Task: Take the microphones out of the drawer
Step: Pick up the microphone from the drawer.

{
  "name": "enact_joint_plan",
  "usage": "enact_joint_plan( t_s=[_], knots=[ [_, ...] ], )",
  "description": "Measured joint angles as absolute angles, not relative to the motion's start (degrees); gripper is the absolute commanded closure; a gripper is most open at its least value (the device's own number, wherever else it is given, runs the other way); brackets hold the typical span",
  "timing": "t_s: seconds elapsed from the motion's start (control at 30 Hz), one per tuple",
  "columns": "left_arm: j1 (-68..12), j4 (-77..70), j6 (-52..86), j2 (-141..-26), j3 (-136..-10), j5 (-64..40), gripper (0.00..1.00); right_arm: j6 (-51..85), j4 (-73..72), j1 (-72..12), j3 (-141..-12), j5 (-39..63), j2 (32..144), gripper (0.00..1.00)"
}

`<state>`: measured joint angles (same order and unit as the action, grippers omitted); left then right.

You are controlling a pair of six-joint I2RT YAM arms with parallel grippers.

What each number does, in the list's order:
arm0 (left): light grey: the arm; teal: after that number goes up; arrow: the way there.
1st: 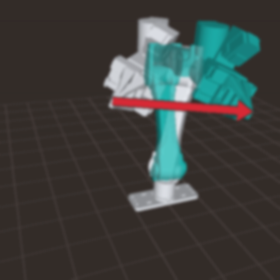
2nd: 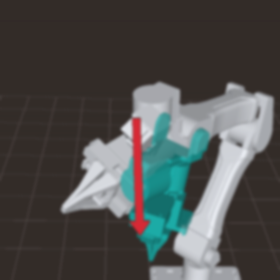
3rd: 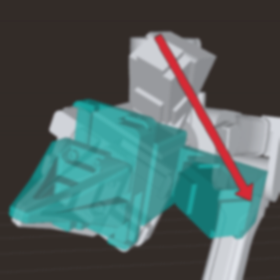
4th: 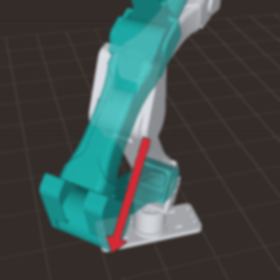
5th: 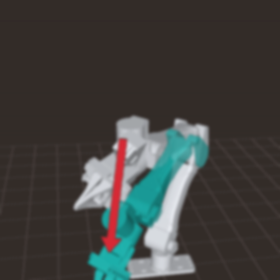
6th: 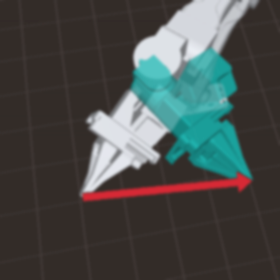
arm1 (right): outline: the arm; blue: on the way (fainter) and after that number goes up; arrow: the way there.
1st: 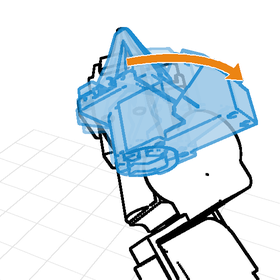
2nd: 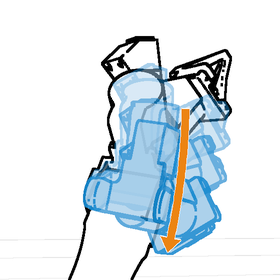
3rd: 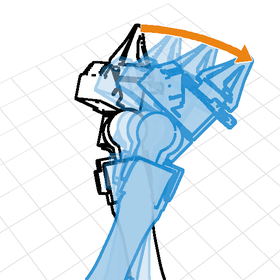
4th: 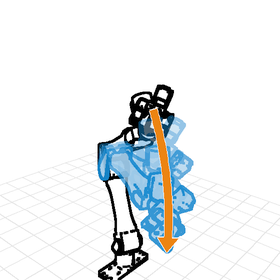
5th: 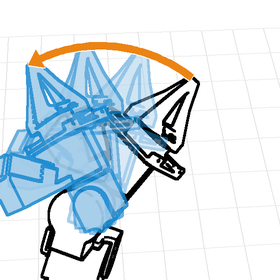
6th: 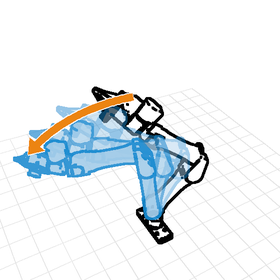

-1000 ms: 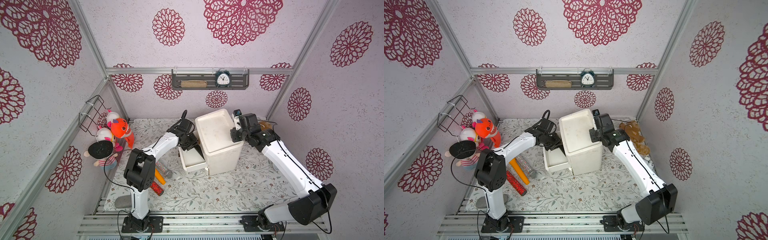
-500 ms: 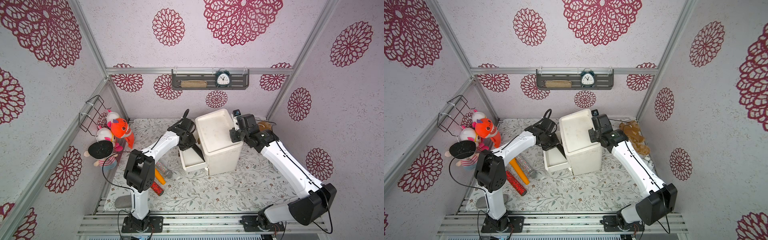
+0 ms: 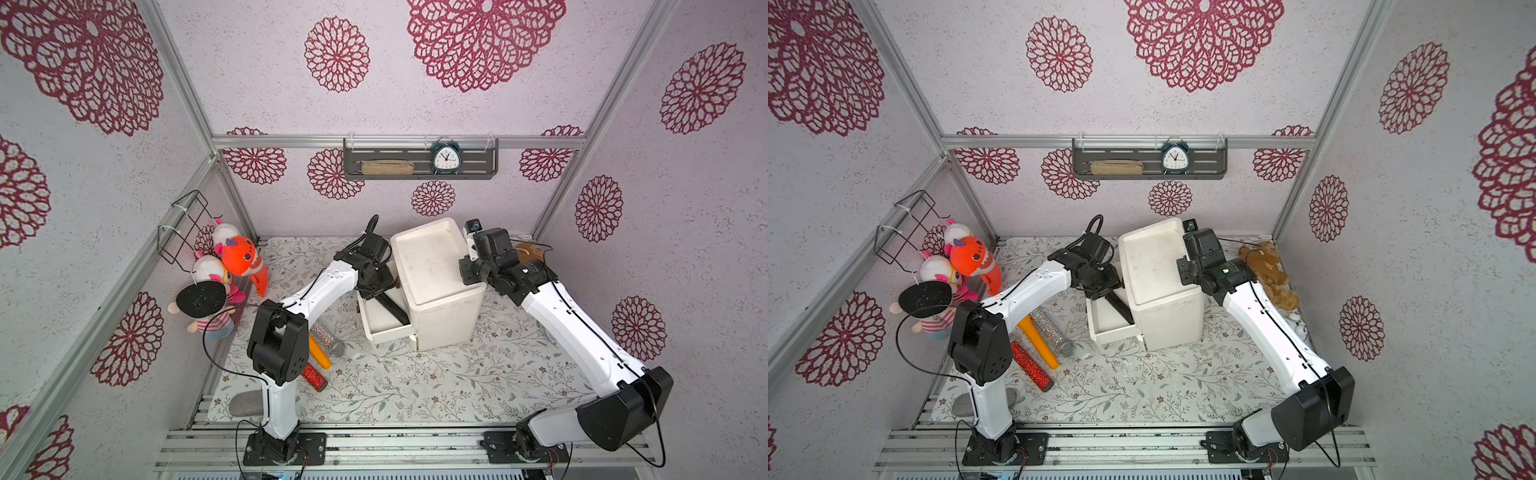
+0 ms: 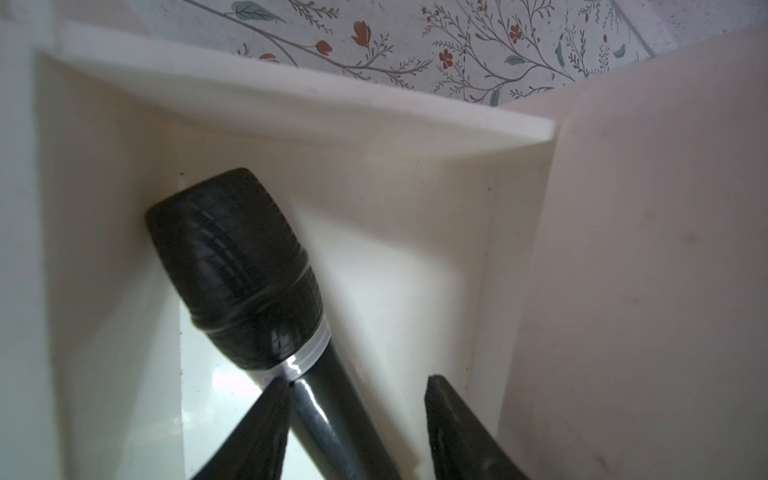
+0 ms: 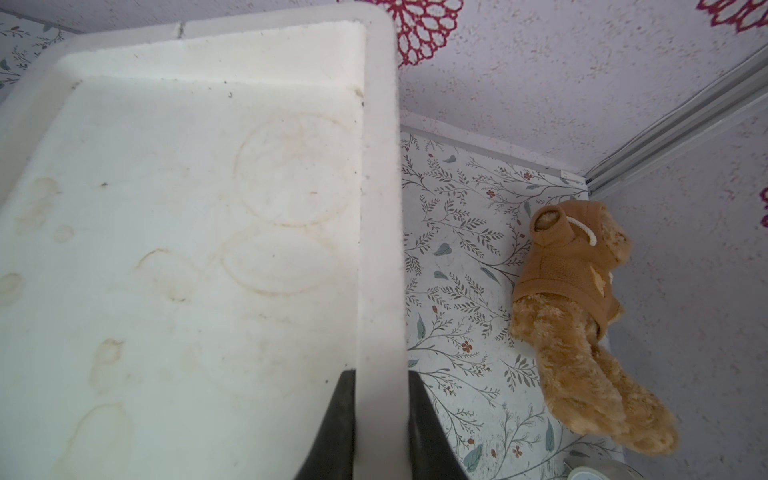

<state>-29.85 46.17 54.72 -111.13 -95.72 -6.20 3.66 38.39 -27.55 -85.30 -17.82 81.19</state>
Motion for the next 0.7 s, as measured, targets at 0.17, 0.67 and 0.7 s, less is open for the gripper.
enact_joint_plan(
  t_s=[0.17,0.67,0.7],
  knots=[
    [-29.85,46.5,54.83,-110.61,-94.8,-8.01,0.38,3.64,38.35,-27.55,-85.3,-17.82,81.19,1.0],
    [-30.35,46.57,57.36,-110.19,-89.6,-11.27,0.3,3.6,37.98,-27.59,-85.27,-17.65,81.19,1.0],
    [-30.37,46.28,57.6,-110.19,-89.58,-11.22,0.29,3.6,37.95,-27.59,-85.27,-17.61,81.19,1.0]
  ],
)
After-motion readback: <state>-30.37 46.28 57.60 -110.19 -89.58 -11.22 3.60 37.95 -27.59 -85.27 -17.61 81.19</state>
